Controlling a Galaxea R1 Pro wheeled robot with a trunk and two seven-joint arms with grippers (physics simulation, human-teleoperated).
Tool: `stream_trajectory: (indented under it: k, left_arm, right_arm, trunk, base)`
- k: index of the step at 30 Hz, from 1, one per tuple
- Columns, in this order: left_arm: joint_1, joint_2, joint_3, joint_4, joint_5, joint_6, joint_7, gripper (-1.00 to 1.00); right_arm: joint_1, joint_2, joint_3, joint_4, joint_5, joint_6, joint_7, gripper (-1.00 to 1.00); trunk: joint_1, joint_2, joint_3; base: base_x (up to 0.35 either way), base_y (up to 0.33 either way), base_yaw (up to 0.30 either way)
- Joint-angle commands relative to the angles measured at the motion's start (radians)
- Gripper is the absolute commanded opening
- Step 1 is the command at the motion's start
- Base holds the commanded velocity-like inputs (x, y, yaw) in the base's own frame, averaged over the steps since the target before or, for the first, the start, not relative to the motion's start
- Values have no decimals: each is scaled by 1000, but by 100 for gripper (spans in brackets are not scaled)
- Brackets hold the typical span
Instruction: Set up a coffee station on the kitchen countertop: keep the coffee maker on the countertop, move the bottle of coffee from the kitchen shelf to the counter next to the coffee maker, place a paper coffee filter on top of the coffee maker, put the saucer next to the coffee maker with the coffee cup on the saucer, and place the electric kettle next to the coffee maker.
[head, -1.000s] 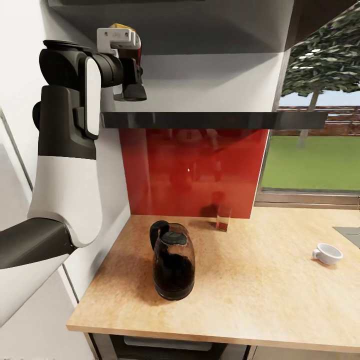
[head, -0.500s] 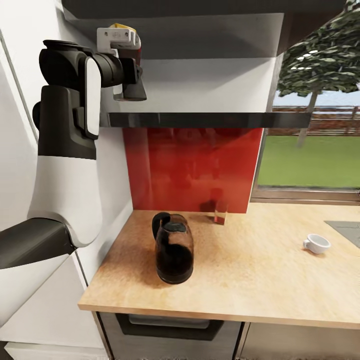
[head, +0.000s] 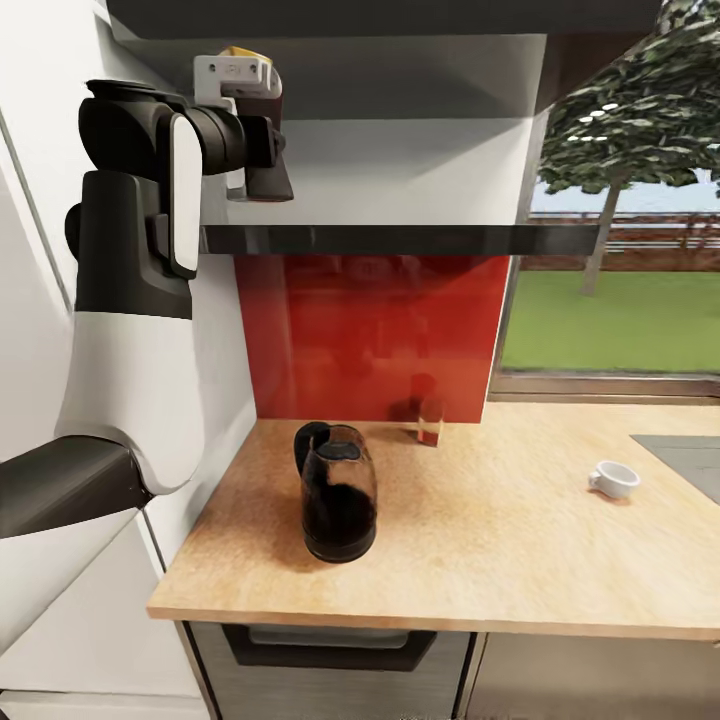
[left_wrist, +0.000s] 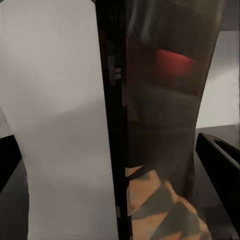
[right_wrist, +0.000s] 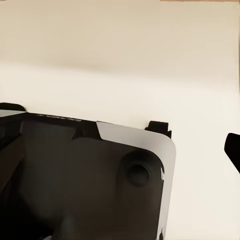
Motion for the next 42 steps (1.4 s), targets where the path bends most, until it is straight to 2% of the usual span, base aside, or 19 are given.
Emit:
stream_trajectory:
  k: [1, 24, 32, 42]
  left_arm:
    - [-1, 0, 1, -1, -11, 4, -10, -100]
    - [-1, 0, 1, -2, -11, 4, -10, -100]
    - [-1, 0, 0, -2, -11, 4, -10, -100]
    - [-1, 0, 0, -2, -11, 4, -10, -100]
  right_arm:
    - [-1, -1, -8, 2, 10, -4, 2, 100]
    - [-1, -1, -8, 1, 12, -4, 3, 100]
    - [-1, -1, -7, 1, 12, -4, 2, 100]
    - [-1, -1, -7, 1, 12, -4, 2, 100]
  trunk:
    - [0, -1, -2]
    - [0, -1, -2]
    - [0, -1, -2]
    - [0, -1, -2]
  base:
    - [-7, -5, -240]
    - [-1, -2, -253]
    - [0, -162, -137]
    - [0, -32, -238]
